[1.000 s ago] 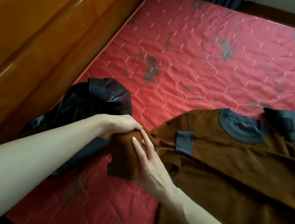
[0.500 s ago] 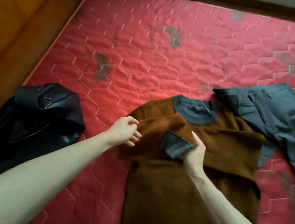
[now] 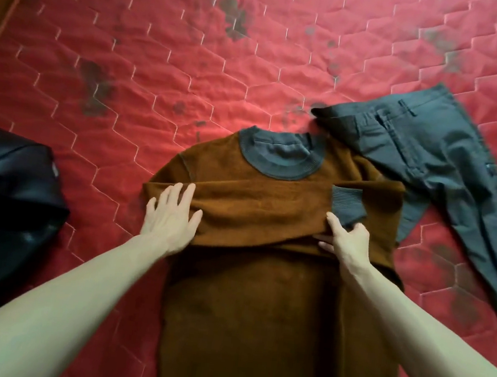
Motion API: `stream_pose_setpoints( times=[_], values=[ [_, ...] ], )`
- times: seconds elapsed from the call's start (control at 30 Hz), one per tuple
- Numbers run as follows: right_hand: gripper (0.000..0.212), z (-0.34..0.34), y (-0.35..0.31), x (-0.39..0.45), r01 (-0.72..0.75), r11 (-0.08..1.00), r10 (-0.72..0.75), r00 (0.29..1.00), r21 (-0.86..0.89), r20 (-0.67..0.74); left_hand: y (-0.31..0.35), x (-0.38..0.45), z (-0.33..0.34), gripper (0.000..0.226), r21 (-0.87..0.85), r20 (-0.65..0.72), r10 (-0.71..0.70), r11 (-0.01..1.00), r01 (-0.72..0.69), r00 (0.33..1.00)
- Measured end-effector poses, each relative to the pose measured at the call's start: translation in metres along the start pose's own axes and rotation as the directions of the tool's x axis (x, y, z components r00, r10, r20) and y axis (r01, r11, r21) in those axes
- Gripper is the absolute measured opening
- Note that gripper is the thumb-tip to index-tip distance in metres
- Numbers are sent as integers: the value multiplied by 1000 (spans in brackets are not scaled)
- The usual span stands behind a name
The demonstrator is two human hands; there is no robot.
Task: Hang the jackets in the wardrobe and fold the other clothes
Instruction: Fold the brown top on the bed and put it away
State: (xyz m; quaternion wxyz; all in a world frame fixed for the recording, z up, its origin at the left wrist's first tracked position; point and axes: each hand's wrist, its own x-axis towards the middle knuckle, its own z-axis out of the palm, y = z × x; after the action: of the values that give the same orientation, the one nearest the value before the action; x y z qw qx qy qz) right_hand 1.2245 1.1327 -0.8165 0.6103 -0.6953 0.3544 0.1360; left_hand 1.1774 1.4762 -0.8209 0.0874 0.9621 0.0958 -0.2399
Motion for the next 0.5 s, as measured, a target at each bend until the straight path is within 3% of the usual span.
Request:
stream_pose_setpoints(
  times=[0.17,0.27,0.33,0.43,0.5],
  values=[
    [35,-8,5,4,157,949,-212,959,-273,-186,4,-14,5,68,238,-82,339,920,-312,937],
    [41,-16,9,1,84,902,-226,928,-424,-297,14,-15,9,68,330,-19,504,818,-470,864],
    [35,-20,11,0,19,873,-216,911,-487,-352,19,-15,14,68,330,16,505,812,-481,863],
    [23,-22,9,1,-40,836,-221,888,-547,-402,18,-13,18,70,257,12,383,891,-373,924],
    [31,-23,13,5,23,810,-304,870,-586,-387,16,-12,21,72,225,2,324,922,-316,946]
  ],
)
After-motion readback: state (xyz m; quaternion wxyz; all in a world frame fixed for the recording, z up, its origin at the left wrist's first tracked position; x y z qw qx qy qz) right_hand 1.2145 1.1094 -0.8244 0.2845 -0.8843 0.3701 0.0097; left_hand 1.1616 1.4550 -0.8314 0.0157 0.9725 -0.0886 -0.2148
